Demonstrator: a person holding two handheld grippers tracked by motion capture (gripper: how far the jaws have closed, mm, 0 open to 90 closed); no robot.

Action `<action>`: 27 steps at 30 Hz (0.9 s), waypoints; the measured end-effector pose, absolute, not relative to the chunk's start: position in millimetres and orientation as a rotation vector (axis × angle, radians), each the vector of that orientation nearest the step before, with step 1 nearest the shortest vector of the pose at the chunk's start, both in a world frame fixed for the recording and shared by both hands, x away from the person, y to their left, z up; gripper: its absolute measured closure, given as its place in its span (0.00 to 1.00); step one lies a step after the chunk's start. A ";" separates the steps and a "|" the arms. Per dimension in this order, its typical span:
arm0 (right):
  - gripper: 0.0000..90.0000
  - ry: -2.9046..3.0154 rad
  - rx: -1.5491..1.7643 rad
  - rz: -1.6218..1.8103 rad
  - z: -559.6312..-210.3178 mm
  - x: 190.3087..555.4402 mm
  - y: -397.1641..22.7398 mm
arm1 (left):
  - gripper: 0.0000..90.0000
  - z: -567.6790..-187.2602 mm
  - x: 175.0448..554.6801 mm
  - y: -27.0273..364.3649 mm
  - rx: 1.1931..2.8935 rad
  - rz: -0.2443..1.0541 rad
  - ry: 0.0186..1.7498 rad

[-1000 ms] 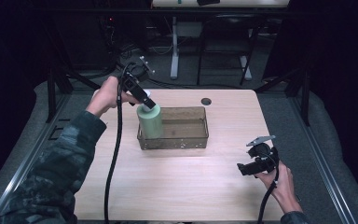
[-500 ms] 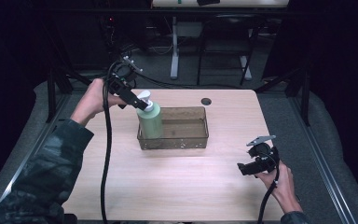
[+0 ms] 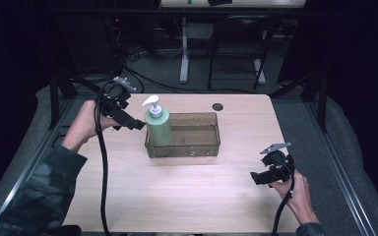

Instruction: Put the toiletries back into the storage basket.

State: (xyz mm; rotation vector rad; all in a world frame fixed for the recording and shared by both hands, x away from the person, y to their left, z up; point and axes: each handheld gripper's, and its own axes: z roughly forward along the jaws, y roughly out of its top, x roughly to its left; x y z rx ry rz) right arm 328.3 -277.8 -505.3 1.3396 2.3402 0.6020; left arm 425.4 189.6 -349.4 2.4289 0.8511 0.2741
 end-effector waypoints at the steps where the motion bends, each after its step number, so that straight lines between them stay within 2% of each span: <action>1: 0.07 2.339 1.341 0.603 -505.1 328.2 -277.8 | 0.00 -353.7 423.5 192.5 2.425 0.273 0.859; 19: 0.03 2.325 1.345 0.621 -504.2 327.3 -279.0 | 0.00 -454.5 406.5 238.7 2.379 0.188 1.063; 27: 0.00 2.322 1.342 0.624 -504.7 328.0 -279.8 | 0.00 -480.0 408.5 249.6 2.325 0.143 1.072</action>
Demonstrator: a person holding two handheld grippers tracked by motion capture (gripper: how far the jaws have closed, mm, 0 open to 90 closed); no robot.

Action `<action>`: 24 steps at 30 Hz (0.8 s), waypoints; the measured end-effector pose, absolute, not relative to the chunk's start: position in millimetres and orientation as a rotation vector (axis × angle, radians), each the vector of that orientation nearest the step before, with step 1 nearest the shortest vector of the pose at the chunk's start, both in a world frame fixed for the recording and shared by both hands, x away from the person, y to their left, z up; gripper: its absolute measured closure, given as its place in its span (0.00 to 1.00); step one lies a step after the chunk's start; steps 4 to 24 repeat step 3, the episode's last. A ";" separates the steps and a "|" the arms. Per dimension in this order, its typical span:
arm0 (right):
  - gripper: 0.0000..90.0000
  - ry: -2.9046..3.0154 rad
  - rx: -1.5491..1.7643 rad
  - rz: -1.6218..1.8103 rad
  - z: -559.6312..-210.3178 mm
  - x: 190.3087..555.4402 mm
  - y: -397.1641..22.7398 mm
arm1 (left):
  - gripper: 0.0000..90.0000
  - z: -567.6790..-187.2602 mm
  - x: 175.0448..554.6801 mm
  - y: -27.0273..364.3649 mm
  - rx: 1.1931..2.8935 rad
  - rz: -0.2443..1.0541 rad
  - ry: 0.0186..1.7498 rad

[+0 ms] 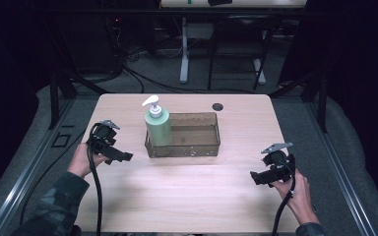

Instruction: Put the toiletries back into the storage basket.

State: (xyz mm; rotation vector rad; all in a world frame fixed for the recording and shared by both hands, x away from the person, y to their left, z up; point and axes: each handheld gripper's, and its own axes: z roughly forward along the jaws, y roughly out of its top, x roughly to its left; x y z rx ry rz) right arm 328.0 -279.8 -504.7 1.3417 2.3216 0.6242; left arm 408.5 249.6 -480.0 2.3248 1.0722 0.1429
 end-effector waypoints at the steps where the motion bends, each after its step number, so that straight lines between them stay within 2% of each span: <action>1: 0.00 2.323 1.341 0.623 -505.4 328.0 -280.3 | 0.00 -481.8 409.0 250.4 2.325 0.143 1.081; 24: 0.00 2.323 1.339 0.626 -506.0 328.0 -281.2 | 0.00 -485.9 410.6 253.3 2.323 0.139 1.091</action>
